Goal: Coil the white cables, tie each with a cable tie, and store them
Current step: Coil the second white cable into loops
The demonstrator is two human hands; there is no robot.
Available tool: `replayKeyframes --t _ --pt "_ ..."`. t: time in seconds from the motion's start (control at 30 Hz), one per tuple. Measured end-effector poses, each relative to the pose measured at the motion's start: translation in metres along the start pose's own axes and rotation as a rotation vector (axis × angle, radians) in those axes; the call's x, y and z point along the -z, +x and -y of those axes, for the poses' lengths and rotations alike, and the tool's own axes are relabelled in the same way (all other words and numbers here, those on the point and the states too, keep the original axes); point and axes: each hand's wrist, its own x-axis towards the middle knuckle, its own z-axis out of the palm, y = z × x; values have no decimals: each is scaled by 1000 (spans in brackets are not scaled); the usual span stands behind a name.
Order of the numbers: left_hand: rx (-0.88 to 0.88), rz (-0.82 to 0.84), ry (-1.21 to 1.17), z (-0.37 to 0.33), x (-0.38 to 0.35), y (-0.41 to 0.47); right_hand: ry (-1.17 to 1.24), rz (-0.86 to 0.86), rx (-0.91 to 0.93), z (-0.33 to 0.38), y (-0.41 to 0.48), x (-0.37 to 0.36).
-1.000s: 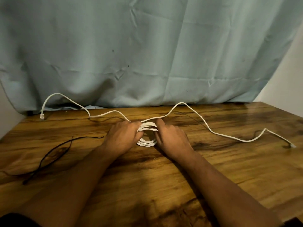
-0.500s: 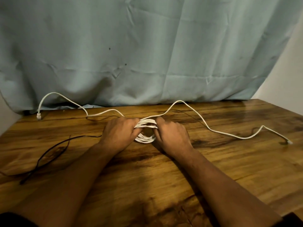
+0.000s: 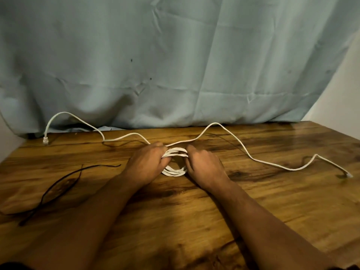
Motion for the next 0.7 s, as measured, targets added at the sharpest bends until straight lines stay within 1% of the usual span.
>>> replayKeyframes --t 0.2,0.3,0.37,0.47,0.57,0.7 --pt "-43 32 -298 -1 -6 -5 43 -21 -6 -8 1 -5" --pt "-34 72 -533 -7 -6 -2 40 -34 -12 -11 1 -5" --pt "-5 124 -693 -12 -2 1 51 -47 -27 -14 1 -6" --pt "-40 240 -888 -21 4 -2 55 -38 -33 -18 0 -7" --pt "-1 310 -943 -23 9 -3 57 -31 -24 -18 0 -9" --pt "32 306 -944 -19 8 -1 64 -25 -5 -17 3 -10"
